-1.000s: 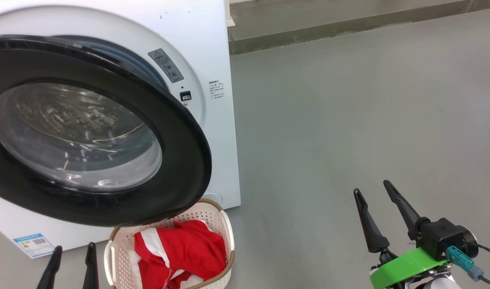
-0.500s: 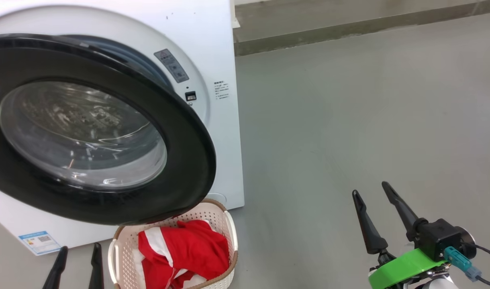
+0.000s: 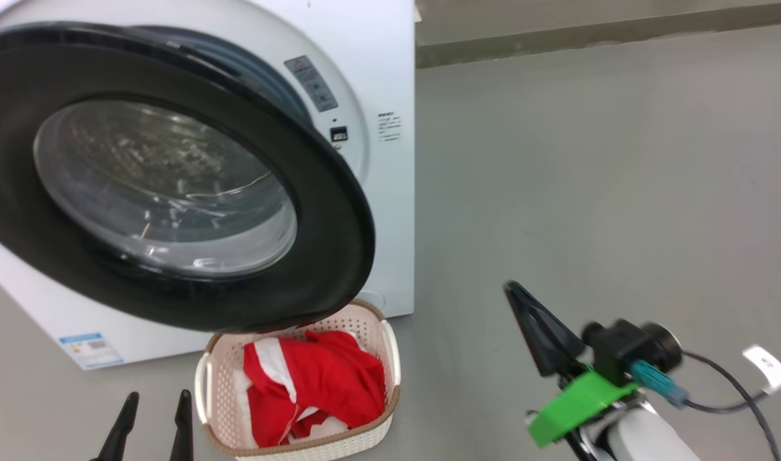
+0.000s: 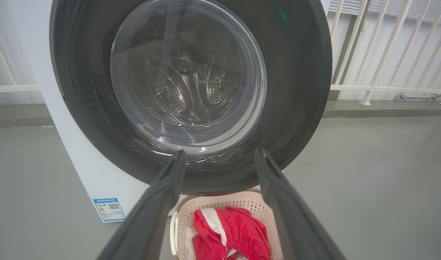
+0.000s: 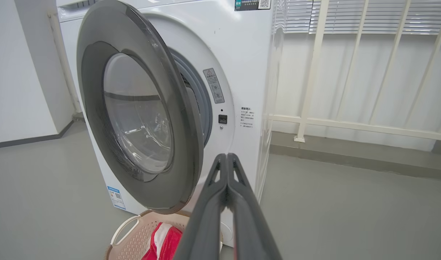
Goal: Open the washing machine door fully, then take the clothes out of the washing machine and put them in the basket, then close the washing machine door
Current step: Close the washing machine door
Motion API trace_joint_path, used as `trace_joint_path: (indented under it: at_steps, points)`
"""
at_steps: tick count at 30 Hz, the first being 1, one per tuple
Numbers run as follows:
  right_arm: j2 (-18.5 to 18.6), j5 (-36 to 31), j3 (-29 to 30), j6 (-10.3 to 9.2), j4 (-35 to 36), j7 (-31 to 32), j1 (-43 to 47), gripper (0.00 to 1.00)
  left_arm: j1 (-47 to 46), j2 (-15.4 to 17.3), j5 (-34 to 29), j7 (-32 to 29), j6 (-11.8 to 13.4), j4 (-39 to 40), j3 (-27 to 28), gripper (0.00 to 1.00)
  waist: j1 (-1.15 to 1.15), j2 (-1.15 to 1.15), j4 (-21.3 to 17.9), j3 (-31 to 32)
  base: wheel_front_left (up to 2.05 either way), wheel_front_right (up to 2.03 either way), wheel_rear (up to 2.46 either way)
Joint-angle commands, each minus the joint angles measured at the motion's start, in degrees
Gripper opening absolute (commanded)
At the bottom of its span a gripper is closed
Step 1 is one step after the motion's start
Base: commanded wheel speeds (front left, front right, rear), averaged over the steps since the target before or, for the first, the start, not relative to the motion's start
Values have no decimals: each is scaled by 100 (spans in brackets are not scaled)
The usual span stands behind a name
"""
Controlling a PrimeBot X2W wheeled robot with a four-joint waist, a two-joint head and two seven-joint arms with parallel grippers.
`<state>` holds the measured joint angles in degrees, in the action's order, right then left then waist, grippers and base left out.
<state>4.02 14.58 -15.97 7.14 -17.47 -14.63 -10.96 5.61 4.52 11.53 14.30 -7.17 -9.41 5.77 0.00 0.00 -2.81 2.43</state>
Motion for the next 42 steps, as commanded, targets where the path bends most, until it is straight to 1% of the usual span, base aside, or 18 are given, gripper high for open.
trace_joint_path:
  at_steps: [1, 2, 7, 12, 21, 30, 42]
  points:
    - [7, 102, -304, 35, 21, -37, -403, 0, -330, 33, -36, 70, -32, 125, 141, 100, 0, 0, 147, -105, 0, 0, 0]
    - [7, 102, -304, 35, 21, -37, -403, 0, -330, 33, -36, 70, -32, 125, 141, 100, 0, 0, 147, -105, 0, 0, 0]
    - [-28, 324, -870, 35, -365, -37, -987, 0, -416, 26, -94, 70, -32, 132, 24, 100, 0, 0, 386, -225, 0, 0, 0]
    - [-65, 538, -1279, 35, -774, -37, -1562, 0, -505, 34, -117, 70, -32, 153, -75, 100, 0, 0, 639, -377, 0, 0, 0]
    - [-105, 927, -1744, 35, -1322, -37, -2450, 0, -807, 68, -20, 70, -32, 141, -432, 100, 0, 0, 1150, -737, 0, 0, 0]
    - [-110, 977, -1723, 35, -1690, -37, -3086, 0, -1188, 94, 33, 70, -32, 118, -766, 100, 0, 0, 1551, -1226, 0, 0, 0]
    - [119, 911, -1118, 35, -2006, -37, -3709, 0, -1602, 74, 159, 70, -32, 79, -1059, 100, 0, 0, 1786, -1819, 0, 0, 0]
